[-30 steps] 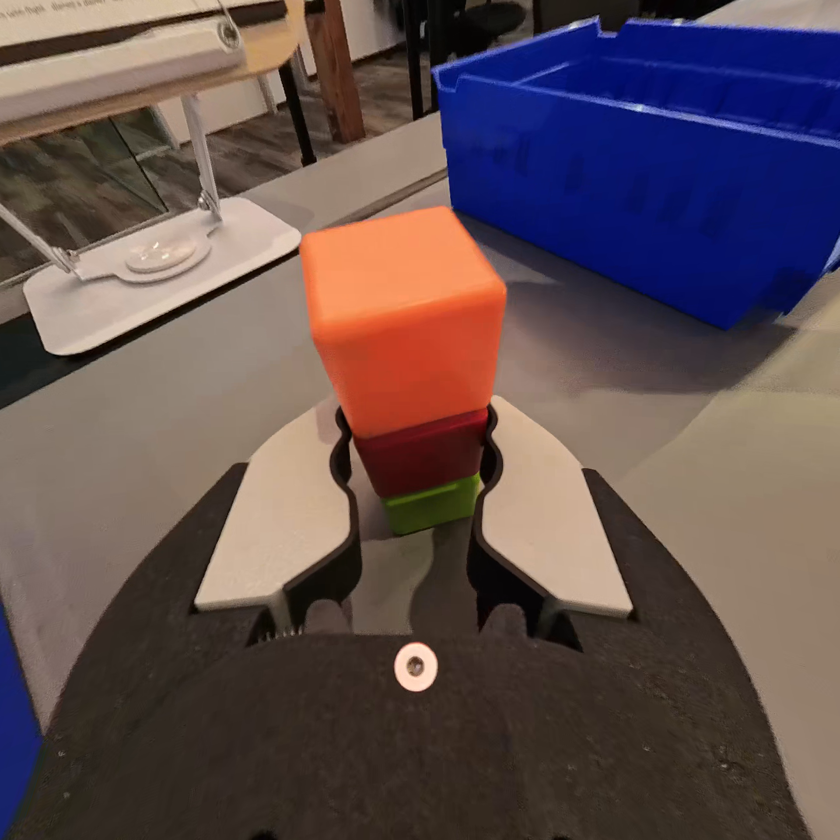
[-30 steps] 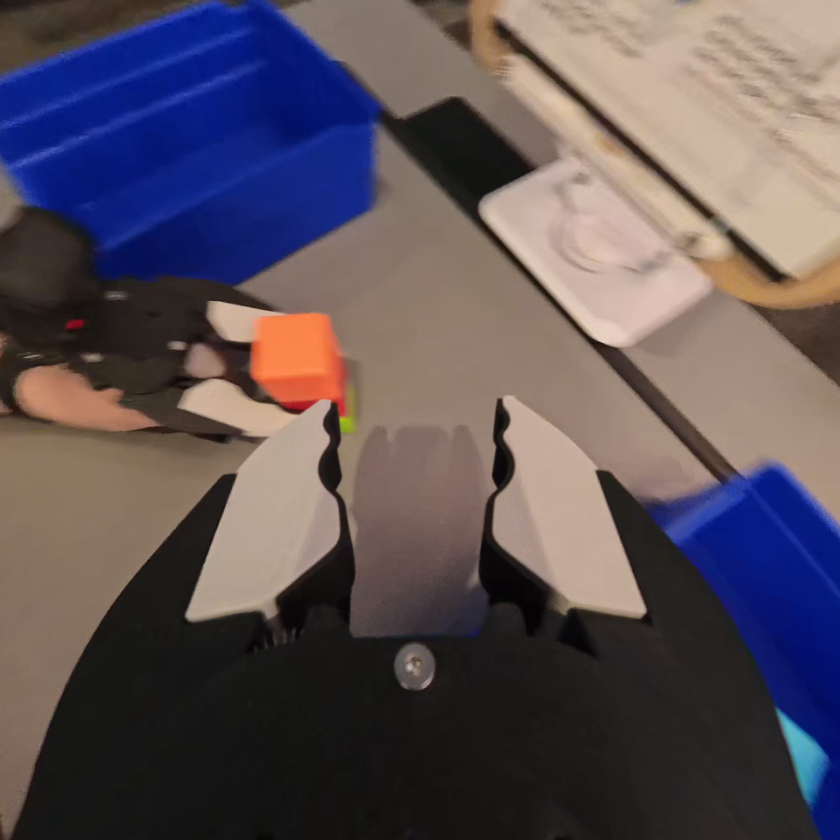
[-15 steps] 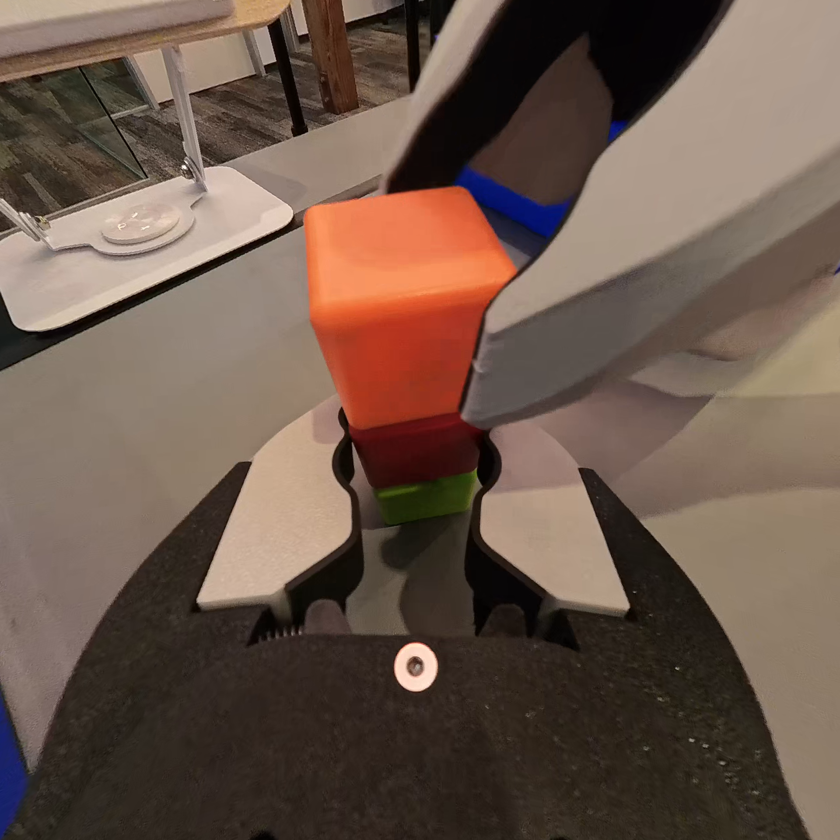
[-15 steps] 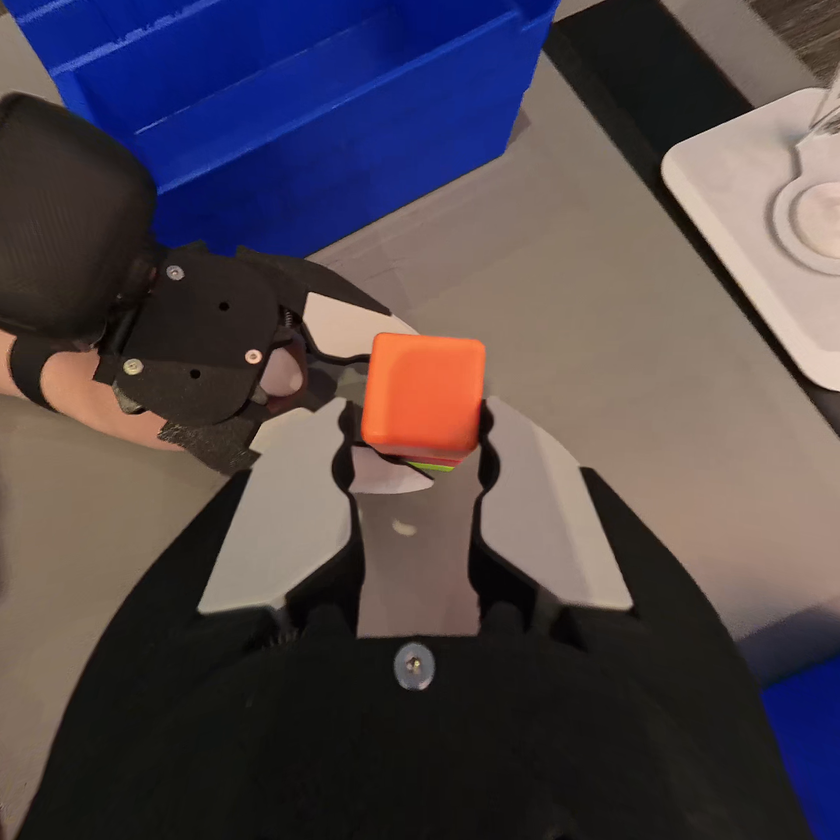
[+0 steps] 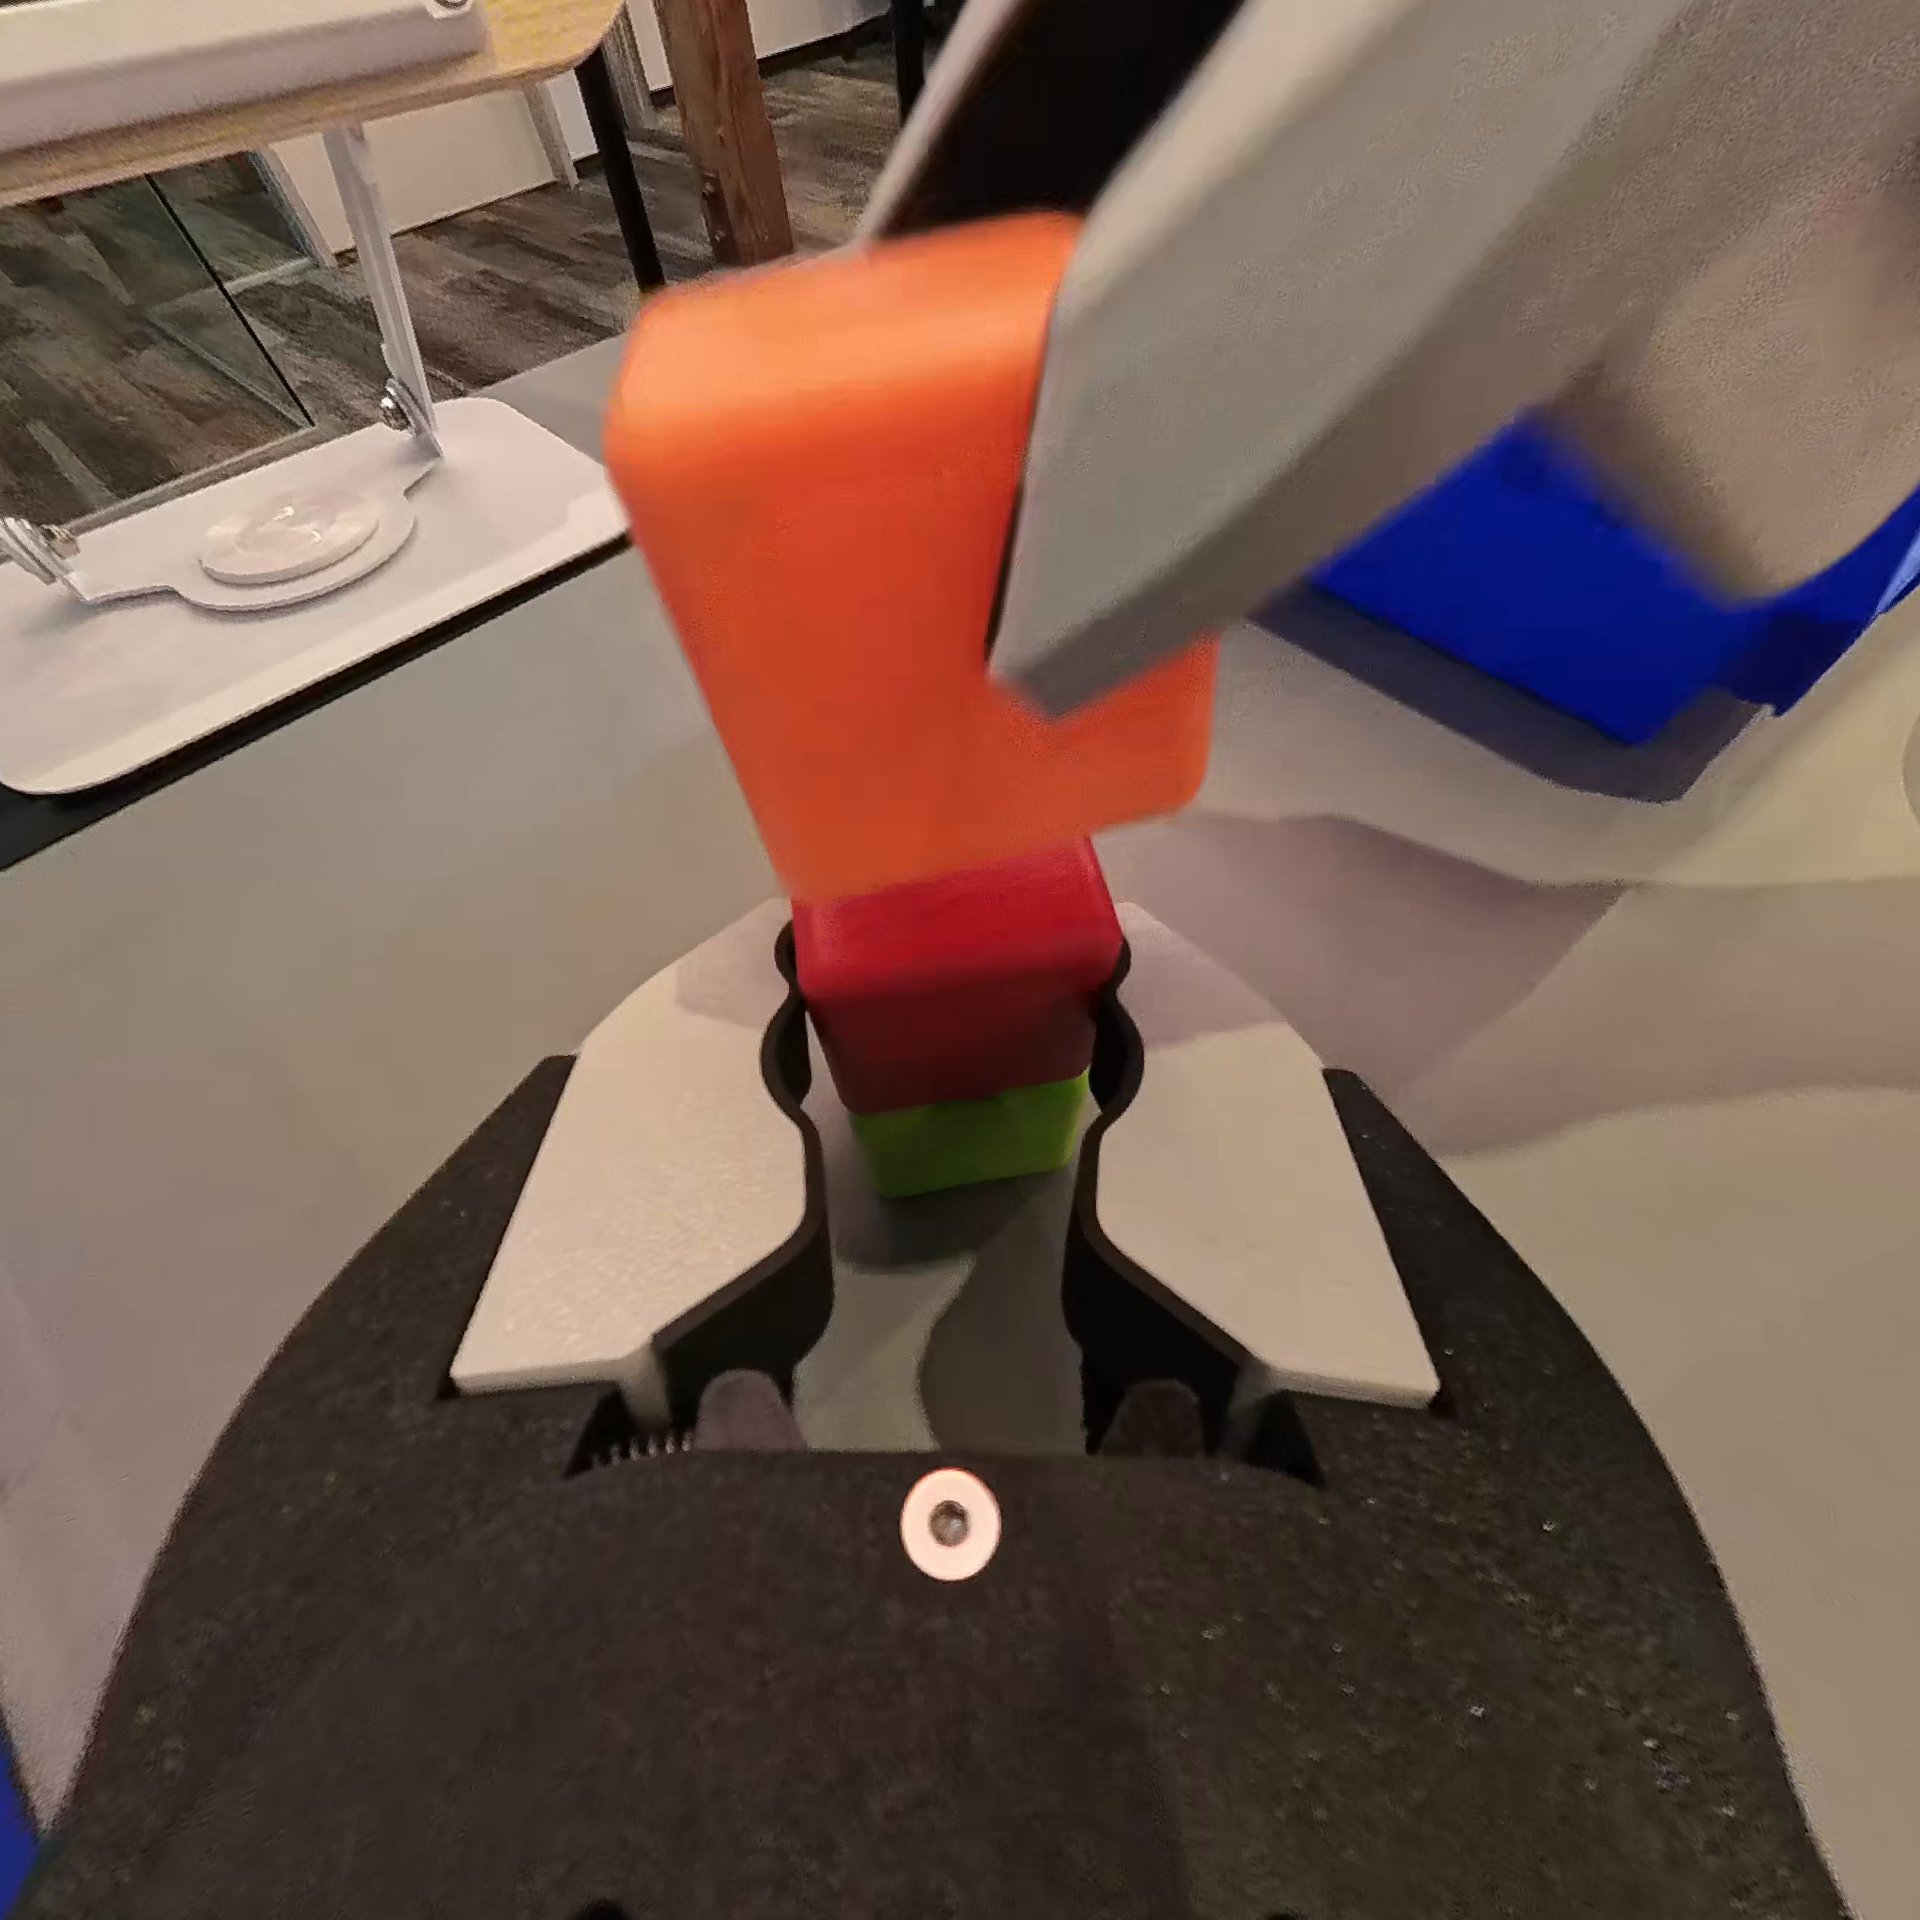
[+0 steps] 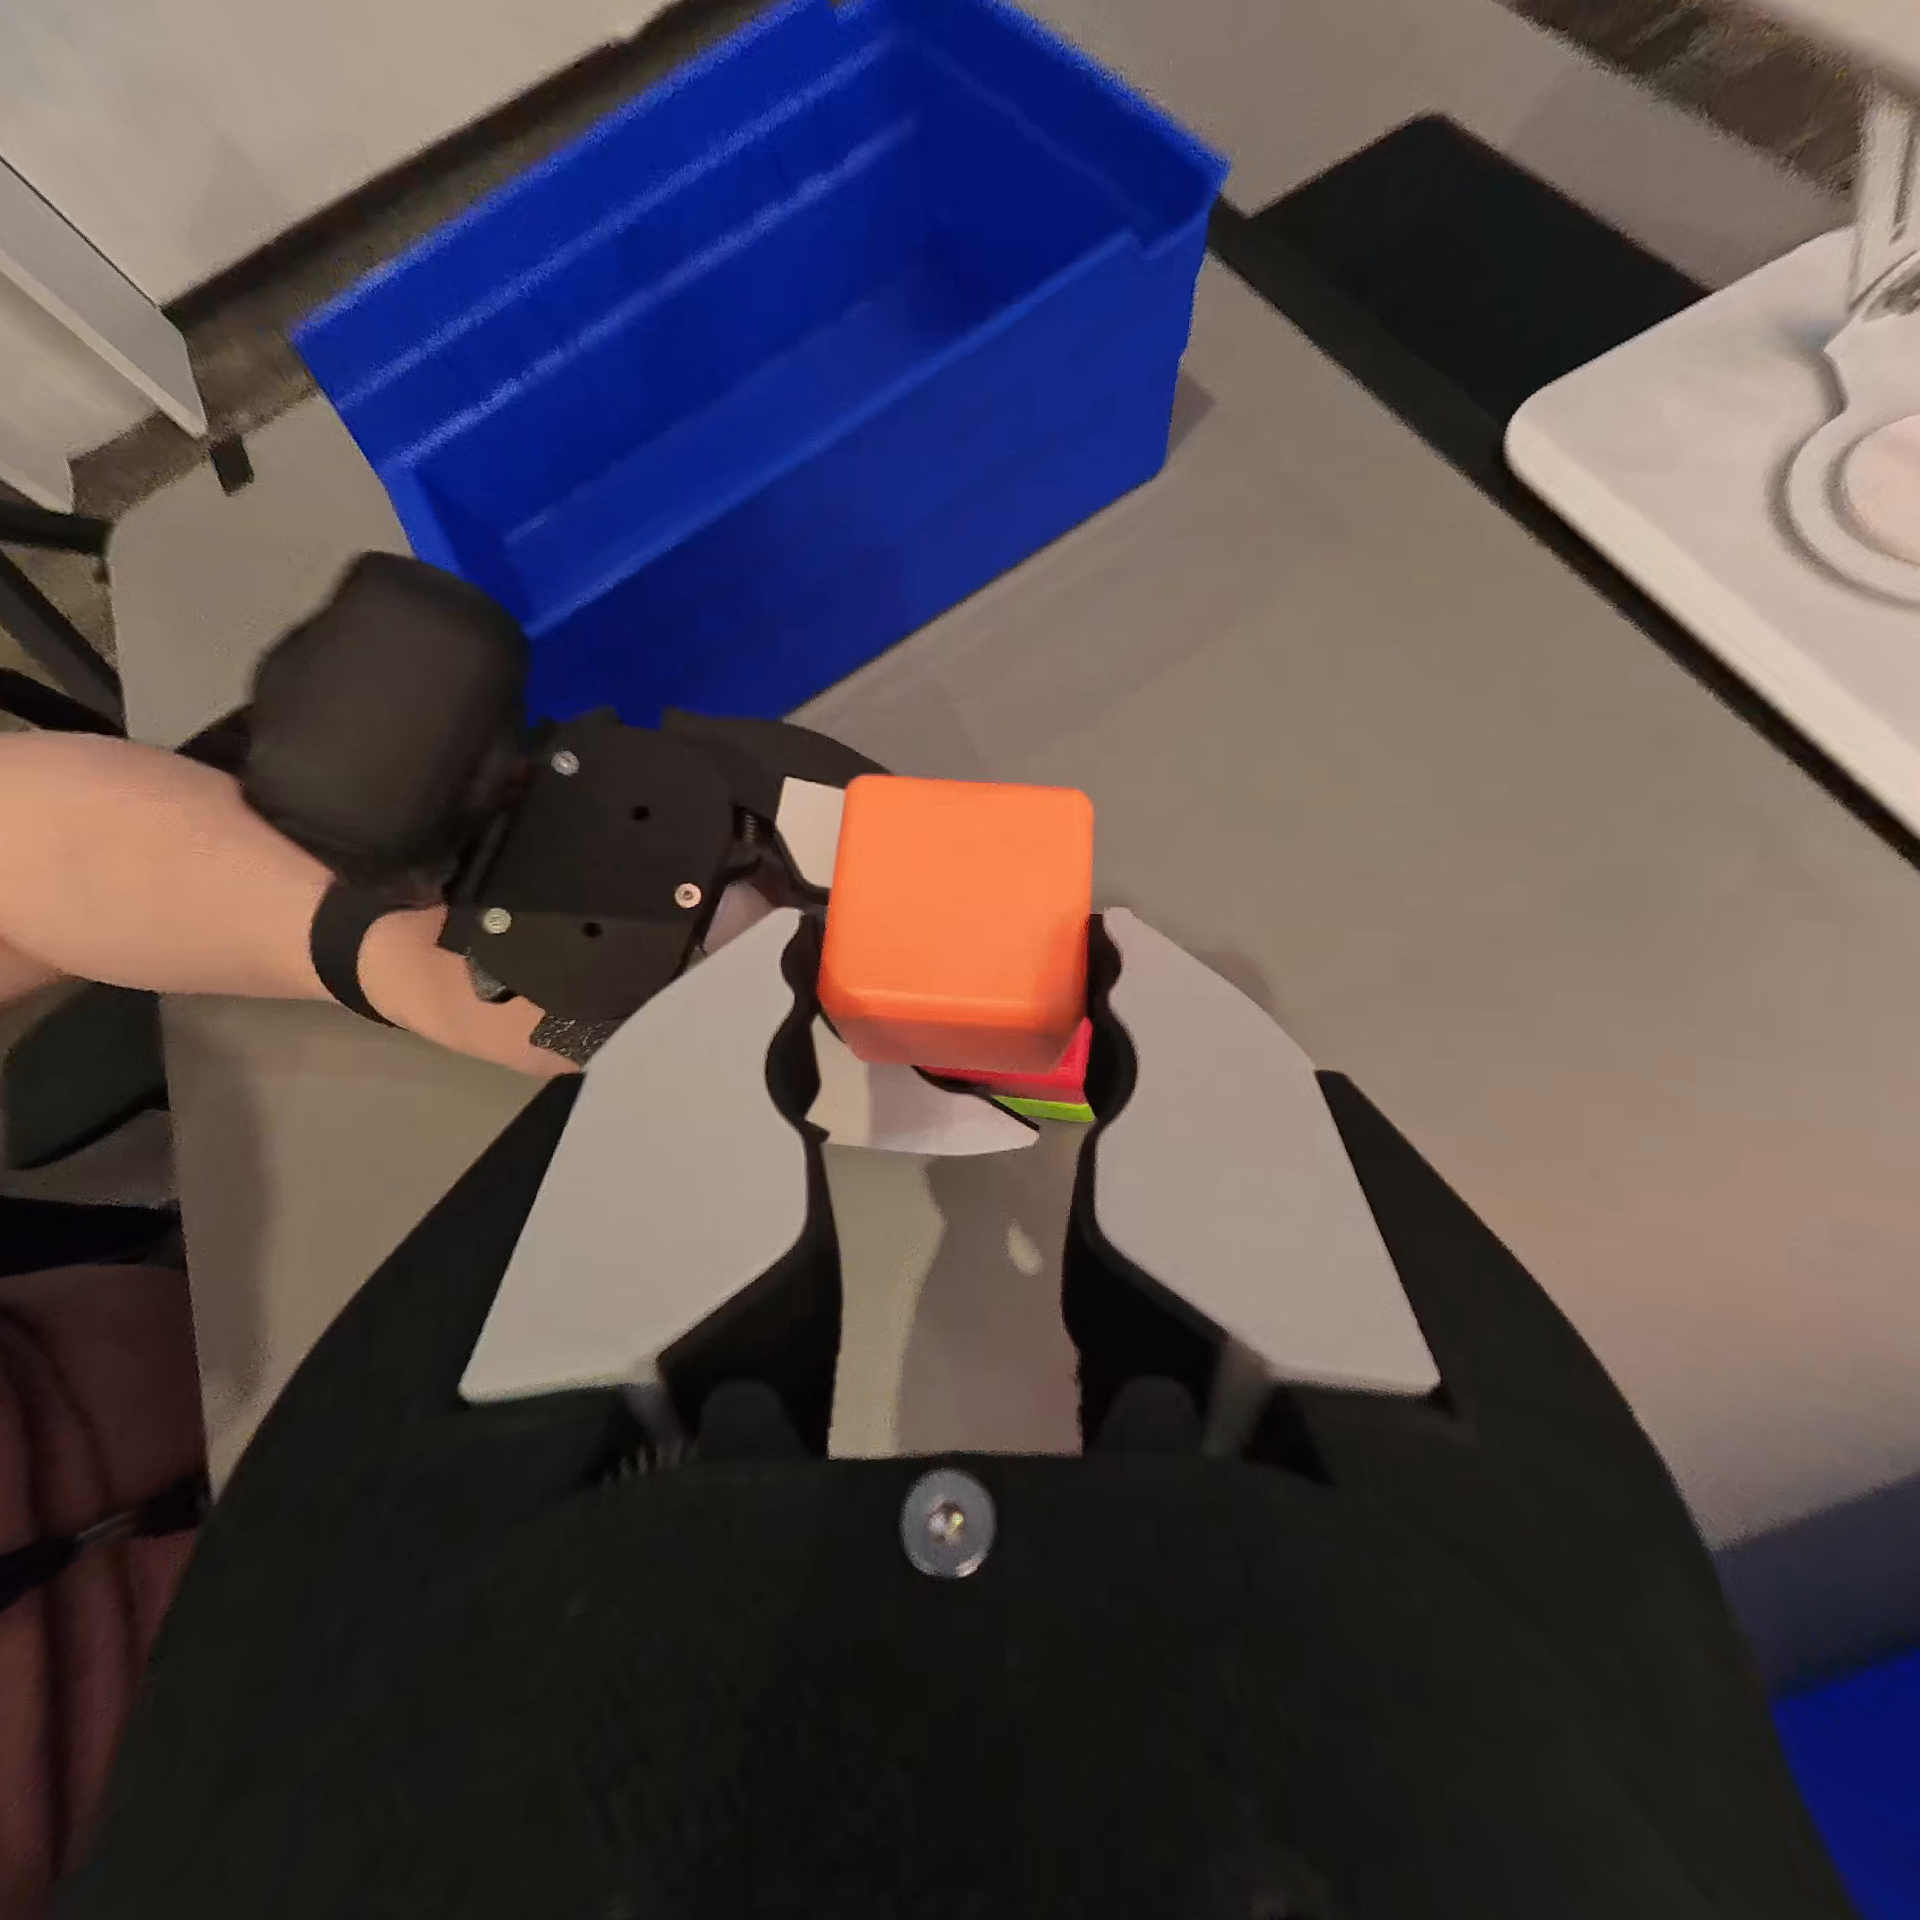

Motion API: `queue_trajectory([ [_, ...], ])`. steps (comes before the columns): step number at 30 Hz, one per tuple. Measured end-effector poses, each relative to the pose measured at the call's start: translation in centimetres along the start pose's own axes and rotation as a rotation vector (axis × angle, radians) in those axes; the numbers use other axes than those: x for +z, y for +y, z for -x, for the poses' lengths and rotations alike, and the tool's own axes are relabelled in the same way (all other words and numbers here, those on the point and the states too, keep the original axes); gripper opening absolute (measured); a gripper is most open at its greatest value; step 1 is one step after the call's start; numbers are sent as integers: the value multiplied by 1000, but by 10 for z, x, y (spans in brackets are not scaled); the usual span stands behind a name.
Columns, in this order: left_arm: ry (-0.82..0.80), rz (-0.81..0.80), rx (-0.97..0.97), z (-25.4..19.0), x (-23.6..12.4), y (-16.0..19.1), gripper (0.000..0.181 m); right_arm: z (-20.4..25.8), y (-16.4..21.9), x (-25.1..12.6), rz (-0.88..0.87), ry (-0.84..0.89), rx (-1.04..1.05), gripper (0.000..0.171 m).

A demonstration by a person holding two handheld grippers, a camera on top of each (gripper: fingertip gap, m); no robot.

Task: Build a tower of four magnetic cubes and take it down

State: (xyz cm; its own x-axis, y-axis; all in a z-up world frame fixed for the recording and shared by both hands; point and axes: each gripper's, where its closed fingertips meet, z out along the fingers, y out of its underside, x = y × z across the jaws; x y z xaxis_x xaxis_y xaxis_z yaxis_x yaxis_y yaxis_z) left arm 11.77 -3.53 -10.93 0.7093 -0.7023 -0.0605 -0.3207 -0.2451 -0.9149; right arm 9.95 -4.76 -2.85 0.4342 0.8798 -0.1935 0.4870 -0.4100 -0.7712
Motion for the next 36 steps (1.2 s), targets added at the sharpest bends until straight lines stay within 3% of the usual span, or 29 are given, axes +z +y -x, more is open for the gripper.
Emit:
queue_trajectory([
  [3,12,3,-27,1,0,0,51,-10,-14,-29,-62,63,-35,50],
  [6,2,3,-12,1,0,0,51,-31,-37,-90,-208,156,-44,50],
  [8,0,2,-8,1,0,0,51,-66,-40,-141,-306,306,-3,50],
  [11,1,2,-10,1,0,0,51,-146,-3,-191,-310,575,148,50],
  [13,2,3,-11,1,0,0,51,-188,32,-188,-259,596,270,50],
  [17,3,3,-12,1,1,0,51,-238,101,-148,-65,581,430,50],
  [25,11,4,-13,1,1,0,51,-255,155,-110,185,591,387,50],
  [28,11,3,-10,1,1,0,51,-255,164,-105,229,571,383,50],
  [30,16,0,6,0,1,0,51,-255,166,-104,234,562,399,63],
  [33,12,8,16,1,0,1,53,-255,158,-114,220,586,370,68],
  [36,8,51,-14,4,-1,8,74,-253,141,-137,167,634,354,71],
])
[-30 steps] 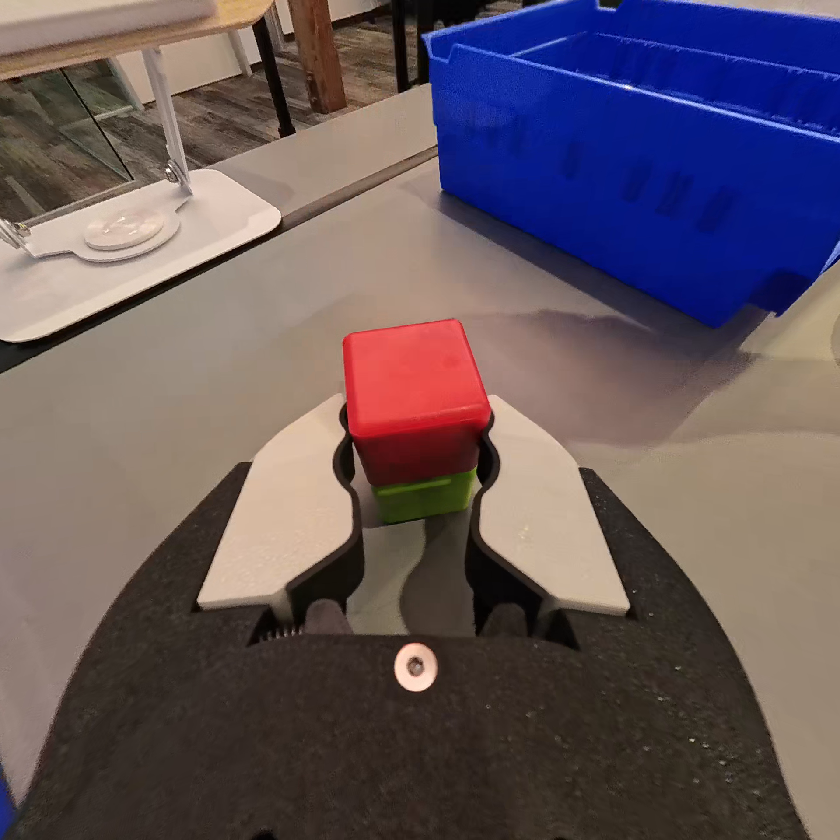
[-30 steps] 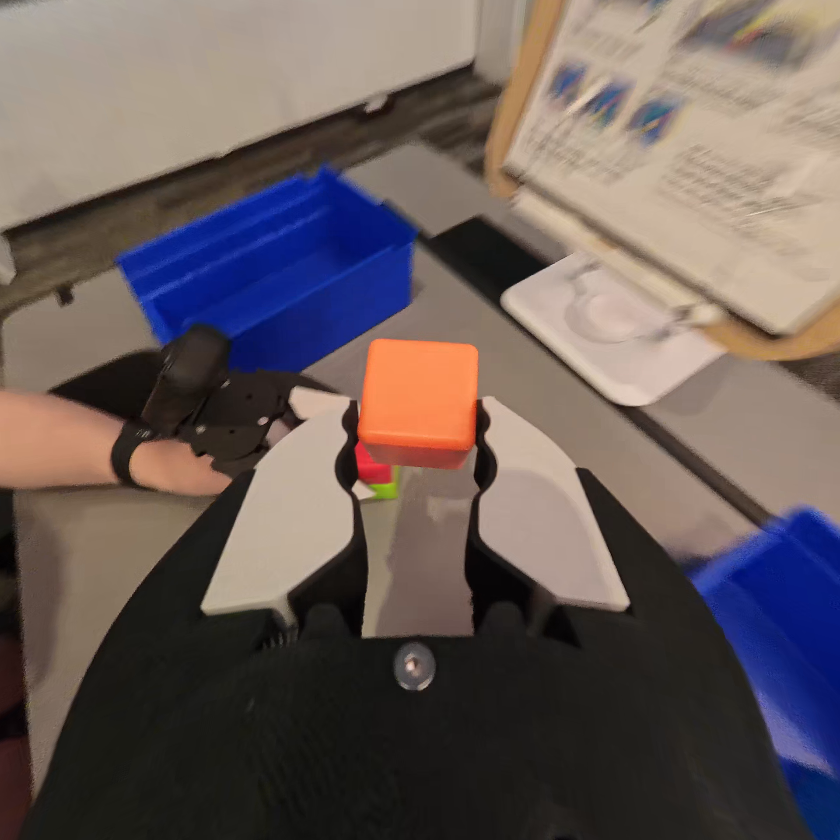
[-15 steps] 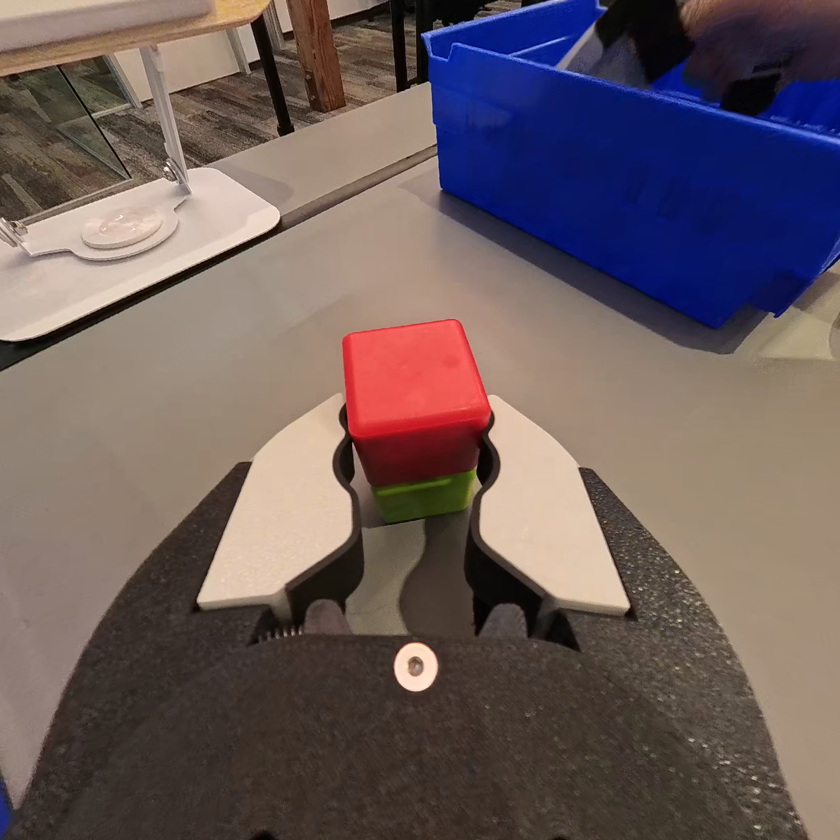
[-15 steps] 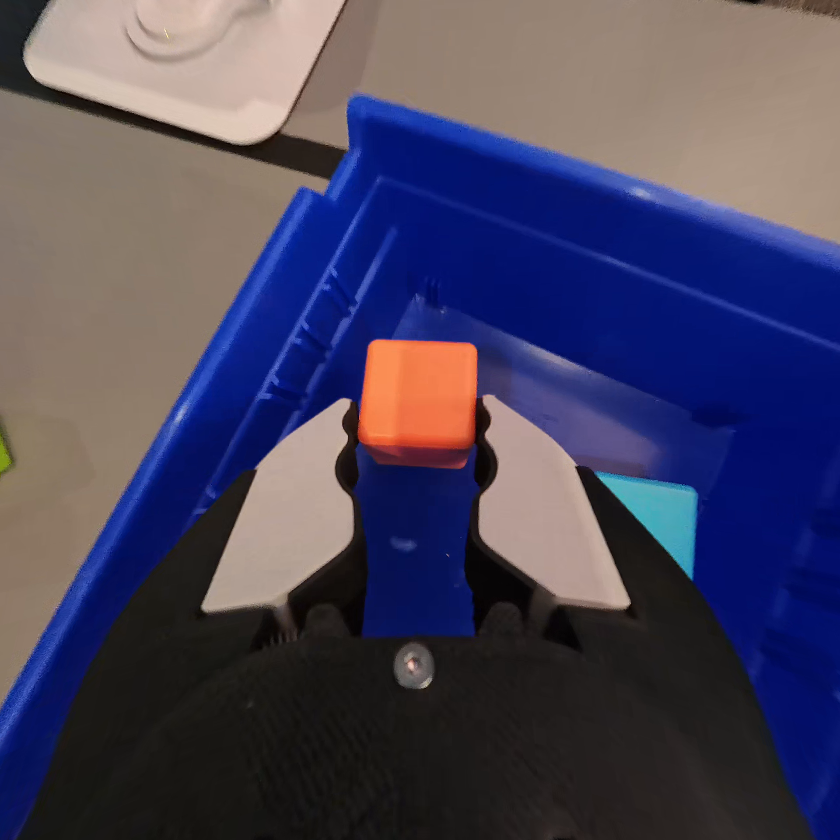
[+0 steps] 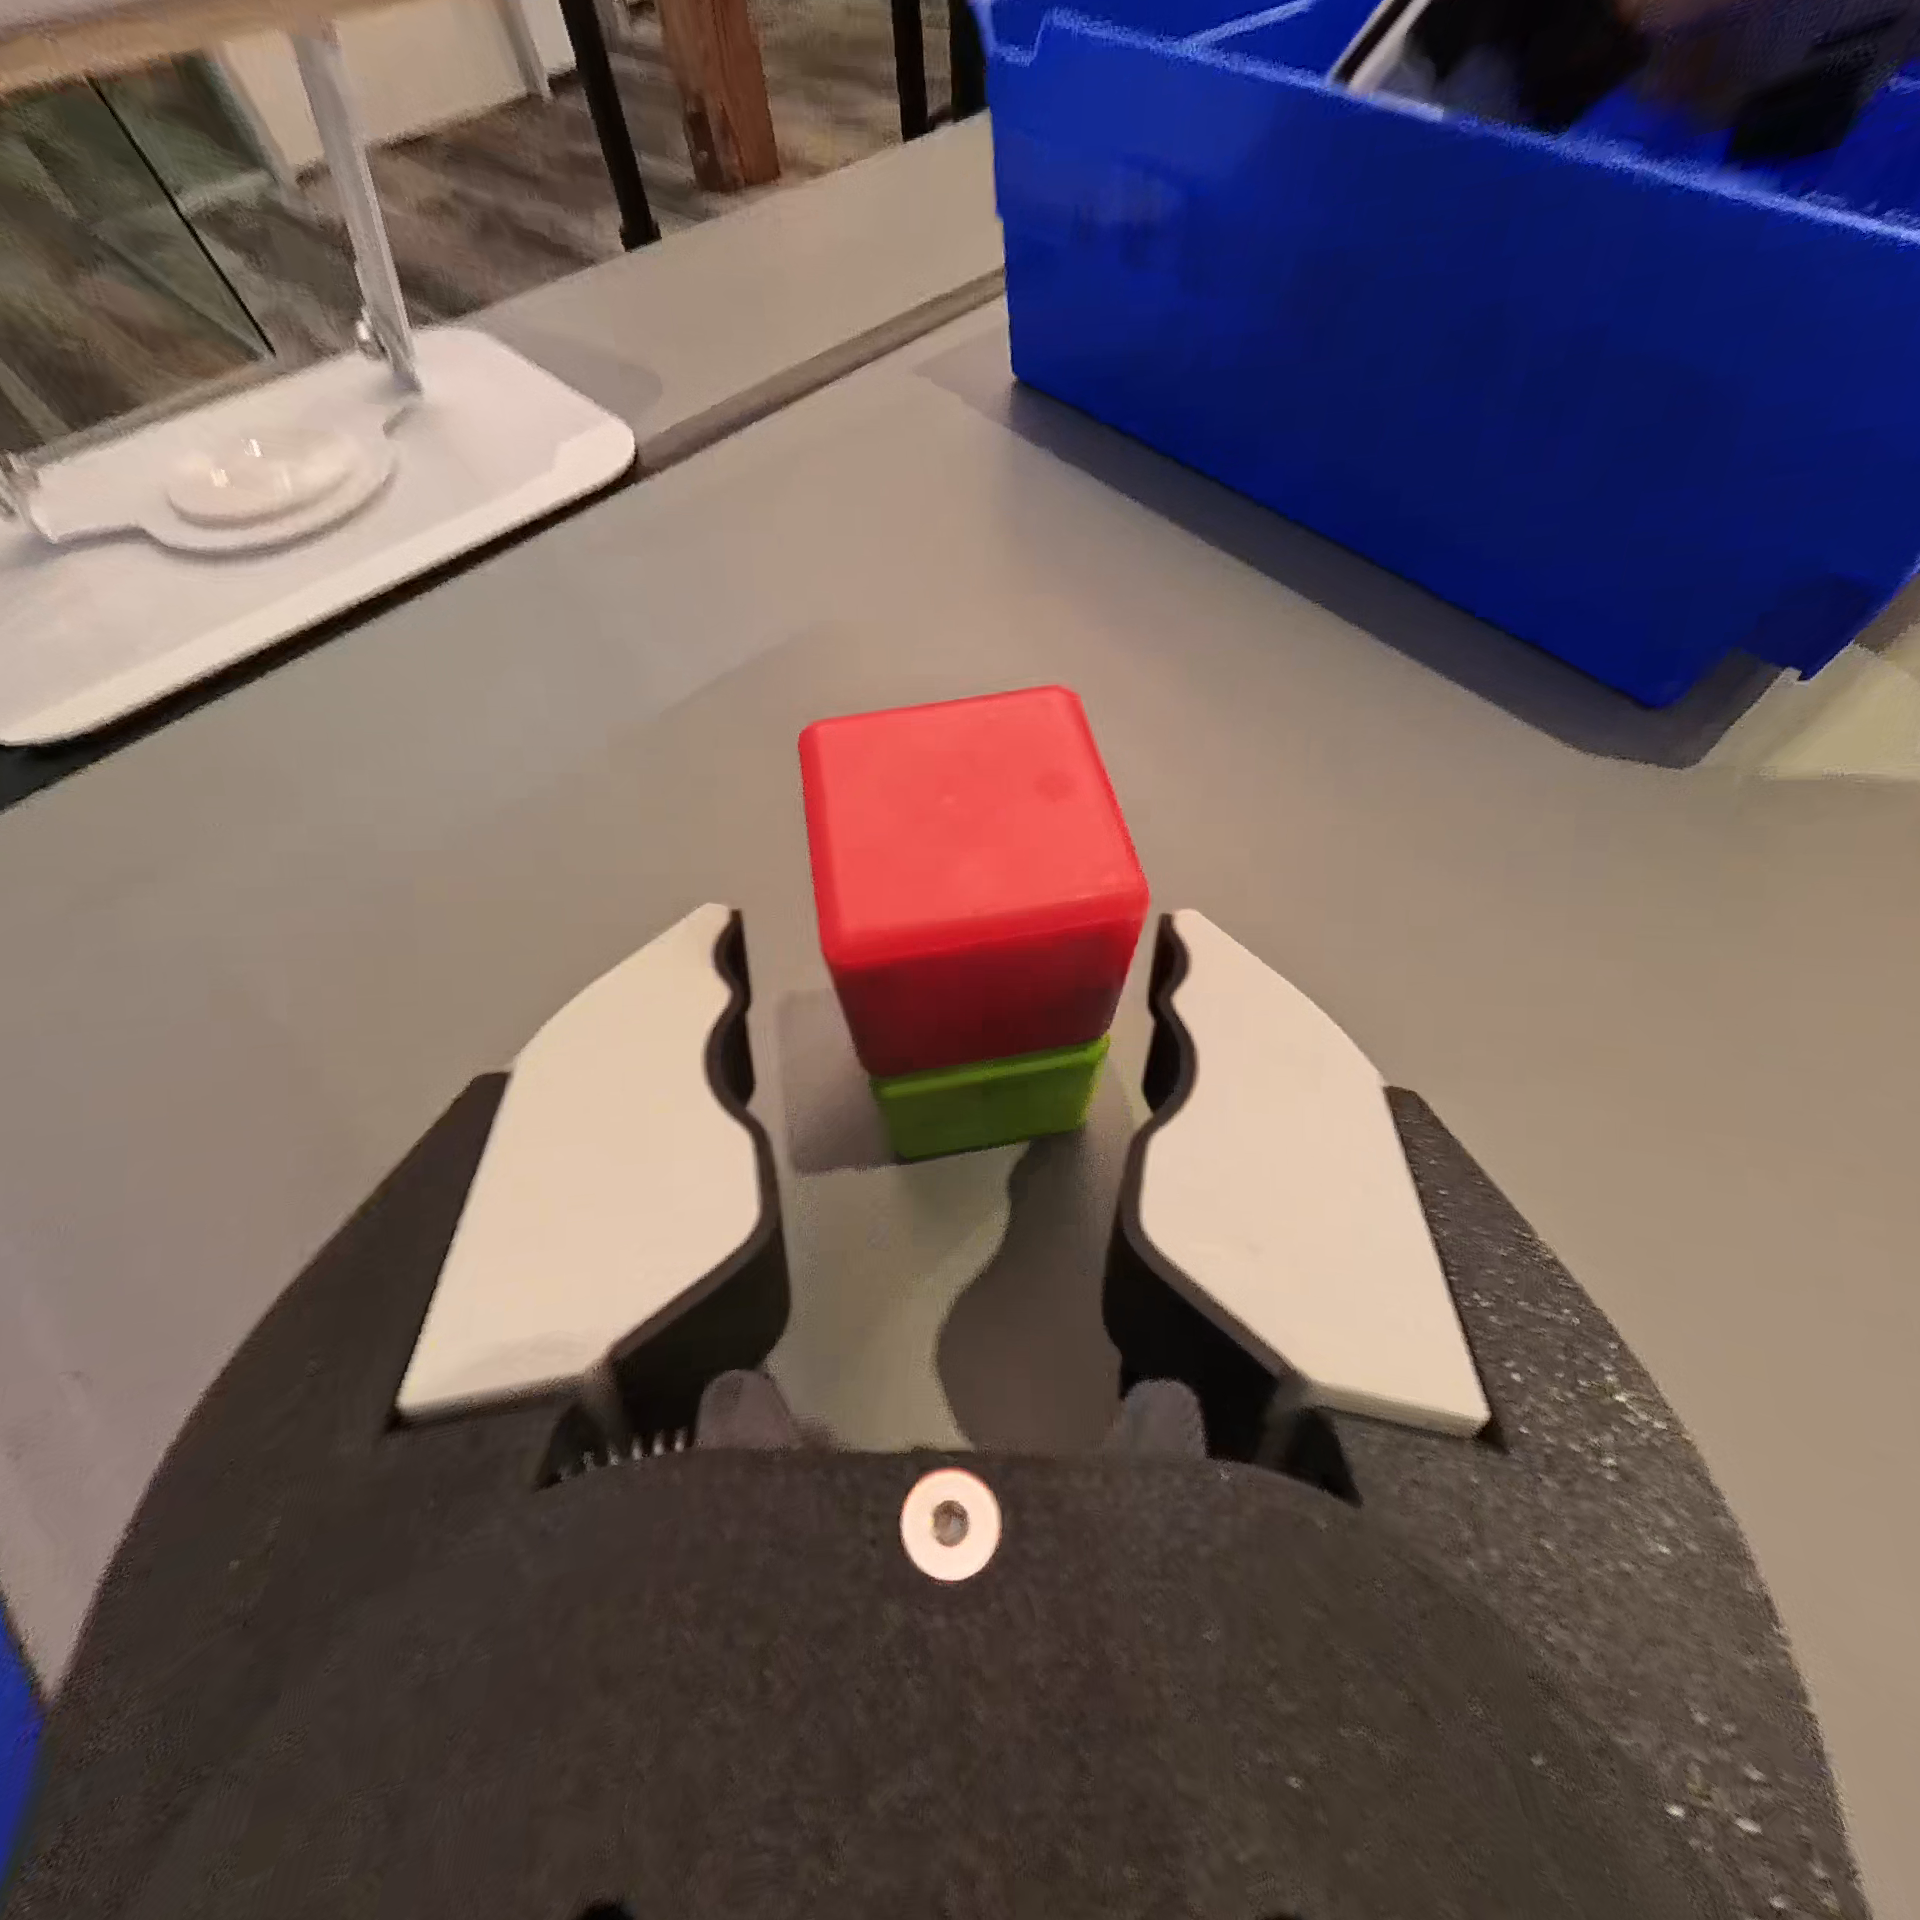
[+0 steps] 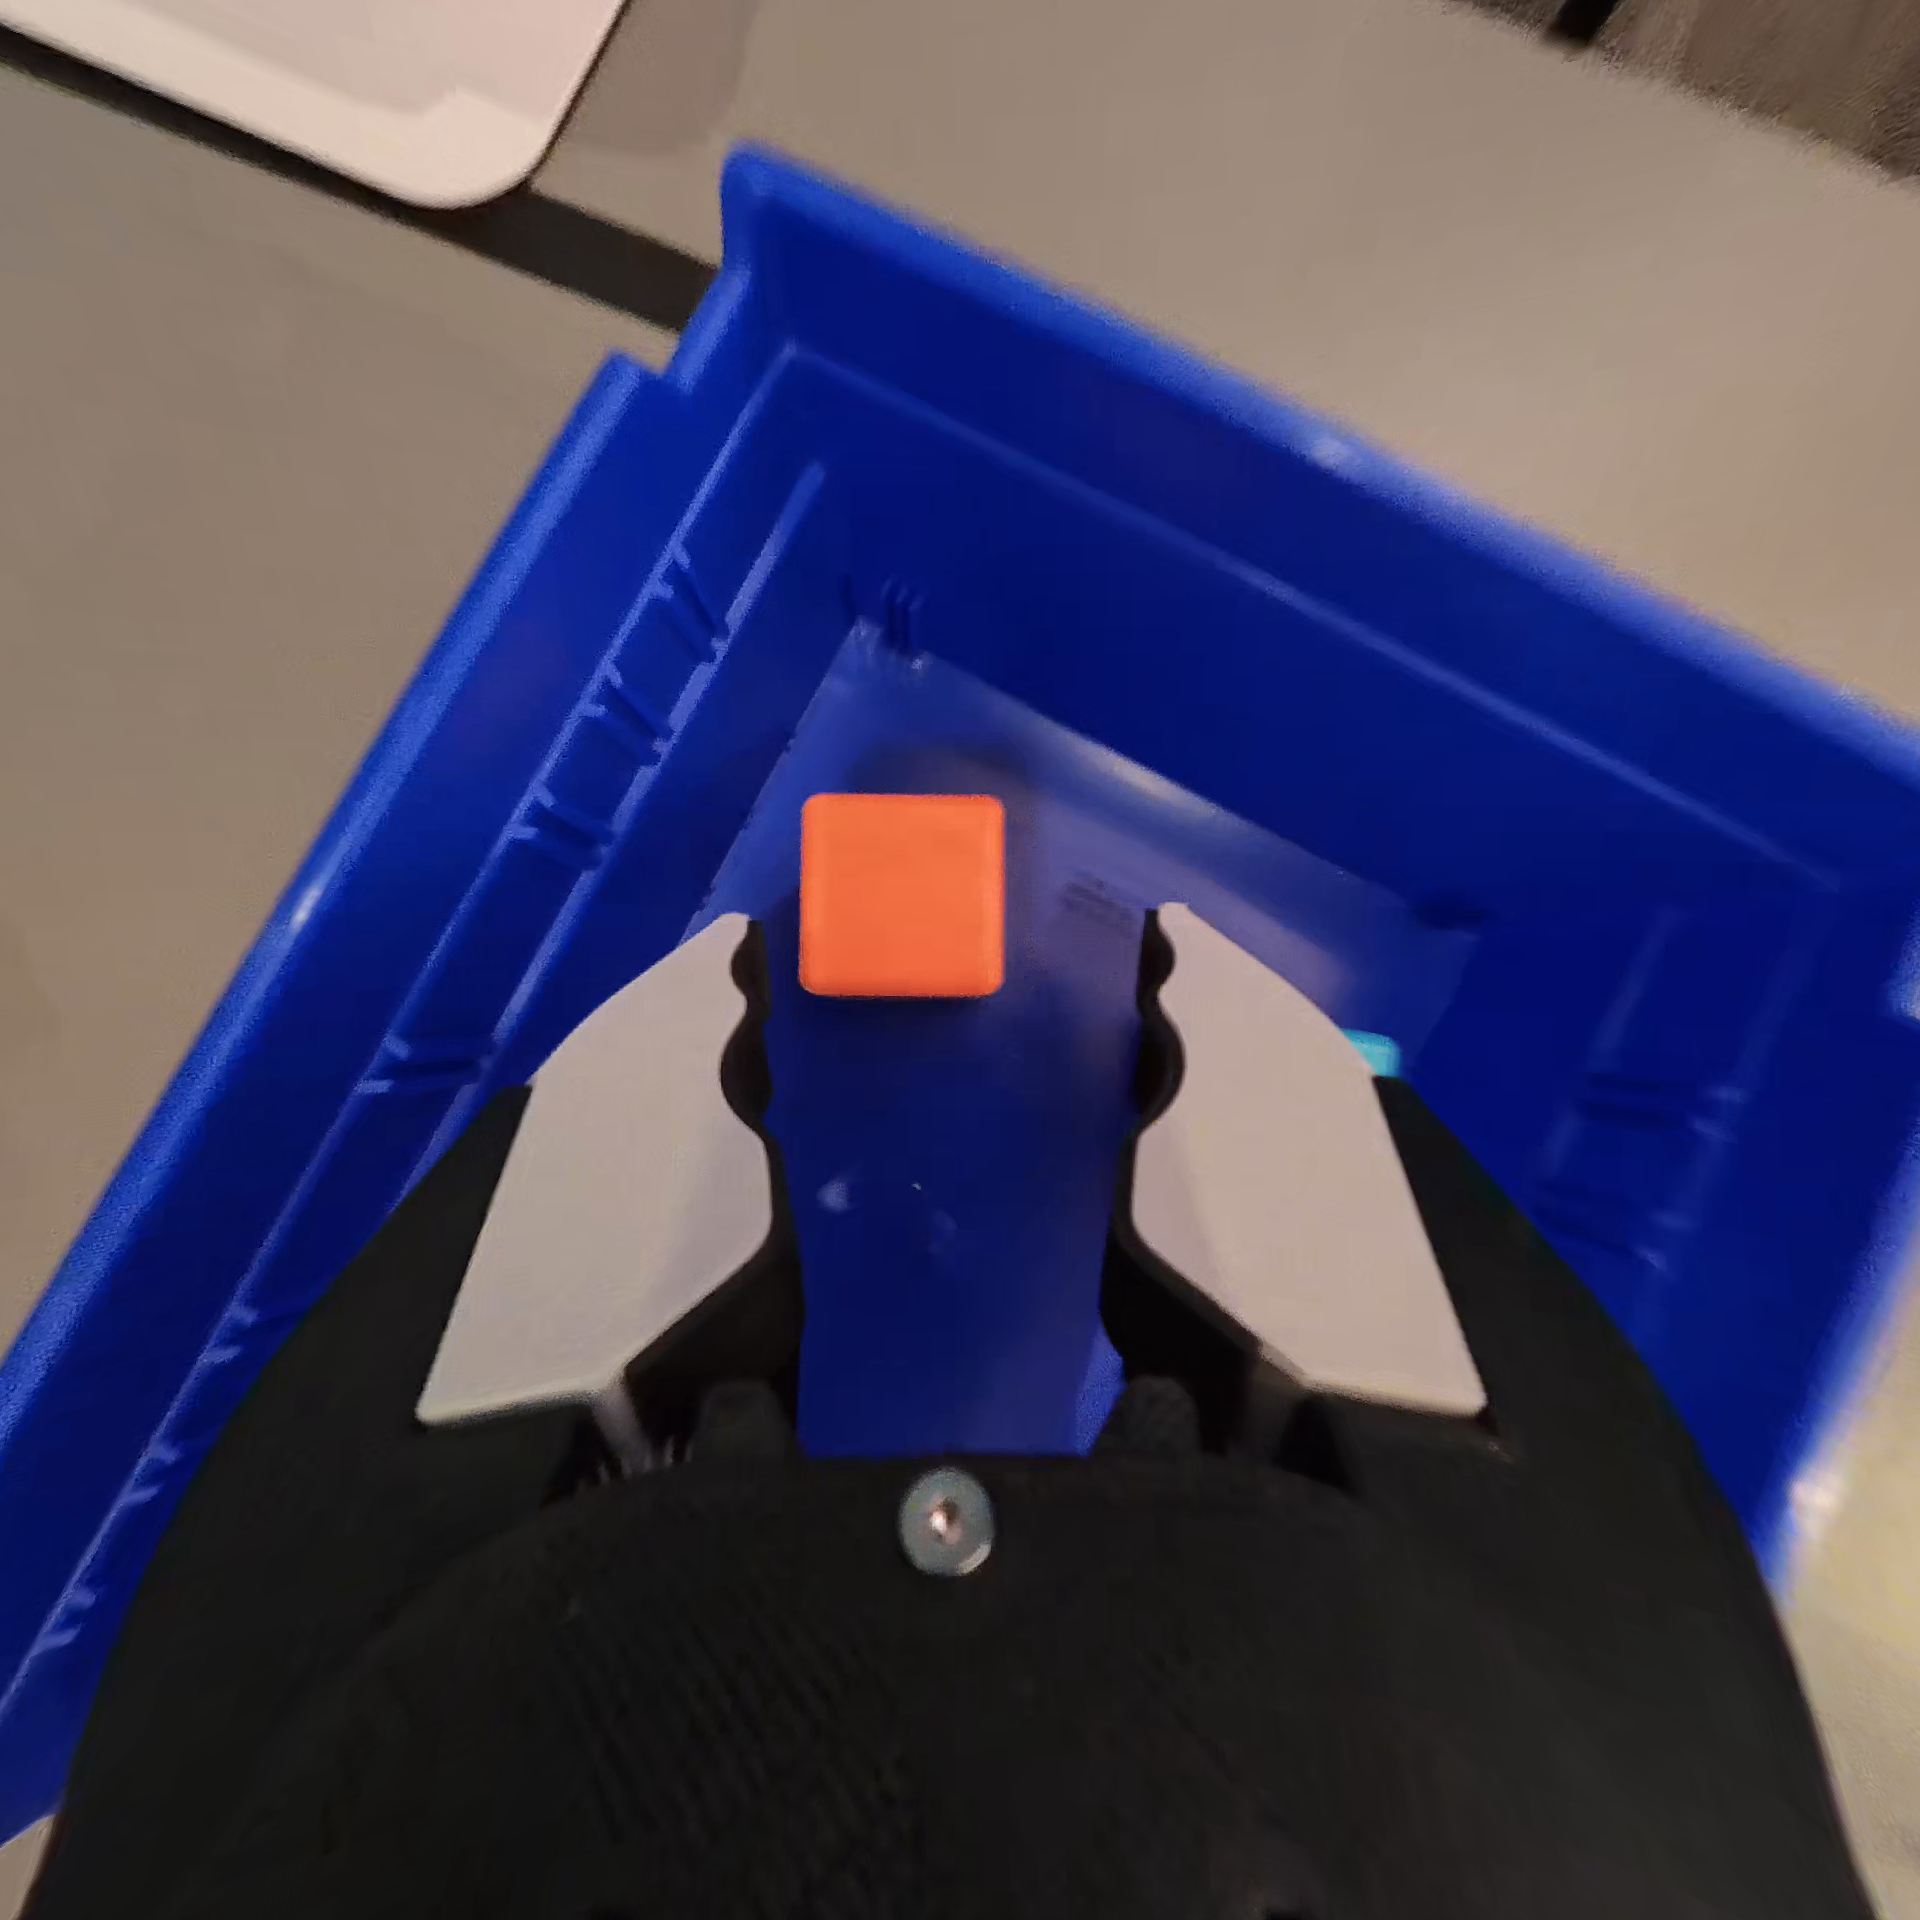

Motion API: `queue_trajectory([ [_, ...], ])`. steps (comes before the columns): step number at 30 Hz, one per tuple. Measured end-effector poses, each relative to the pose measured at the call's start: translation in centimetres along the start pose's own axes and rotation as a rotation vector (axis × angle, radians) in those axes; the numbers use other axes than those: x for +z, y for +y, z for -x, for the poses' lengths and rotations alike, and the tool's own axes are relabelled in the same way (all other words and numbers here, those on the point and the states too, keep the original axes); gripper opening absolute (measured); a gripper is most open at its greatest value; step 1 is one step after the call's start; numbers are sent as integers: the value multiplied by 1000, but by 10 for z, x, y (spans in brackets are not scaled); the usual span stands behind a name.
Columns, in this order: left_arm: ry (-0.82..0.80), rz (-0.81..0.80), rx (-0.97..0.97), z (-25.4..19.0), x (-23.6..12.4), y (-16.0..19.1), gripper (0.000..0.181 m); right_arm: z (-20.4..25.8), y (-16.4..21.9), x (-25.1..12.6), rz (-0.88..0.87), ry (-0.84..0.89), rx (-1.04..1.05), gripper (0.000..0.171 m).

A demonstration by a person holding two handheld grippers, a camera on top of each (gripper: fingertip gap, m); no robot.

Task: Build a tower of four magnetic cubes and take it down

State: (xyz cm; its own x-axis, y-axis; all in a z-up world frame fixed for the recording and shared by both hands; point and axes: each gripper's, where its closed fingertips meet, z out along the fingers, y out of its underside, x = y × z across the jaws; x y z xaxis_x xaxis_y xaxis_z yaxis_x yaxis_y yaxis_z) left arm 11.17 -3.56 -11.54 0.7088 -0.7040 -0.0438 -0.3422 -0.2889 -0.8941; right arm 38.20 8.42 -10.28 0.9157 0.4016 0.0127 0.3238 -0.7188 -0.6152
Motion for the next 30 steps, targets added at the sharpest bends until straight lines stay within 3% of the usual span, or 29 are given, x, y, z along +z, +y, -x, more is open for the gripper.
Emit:
queue_trajectory([
  [5,29,109,-65,-1,0,18,79,1,-41,-64,-201,90,4,70],
  [11,-21,265,4,0,7,40,74,128,-83,-109,-374,-207,-137,69],
  [14,-14,257,4,-1,8,39,51,200,-72,-96,-293,-399,-194,75],
  [19,-8,257,1,0,8,39,50,275,-35,-53,-100,-526,-346,76],
  [27,-2,258,-3,0,9,38,49,306,-16,-16,-40,-509,-381,74],
  [30,-4,258,0,0,9,38,49,310,-11,-8,-26,-475,-408,62],
])
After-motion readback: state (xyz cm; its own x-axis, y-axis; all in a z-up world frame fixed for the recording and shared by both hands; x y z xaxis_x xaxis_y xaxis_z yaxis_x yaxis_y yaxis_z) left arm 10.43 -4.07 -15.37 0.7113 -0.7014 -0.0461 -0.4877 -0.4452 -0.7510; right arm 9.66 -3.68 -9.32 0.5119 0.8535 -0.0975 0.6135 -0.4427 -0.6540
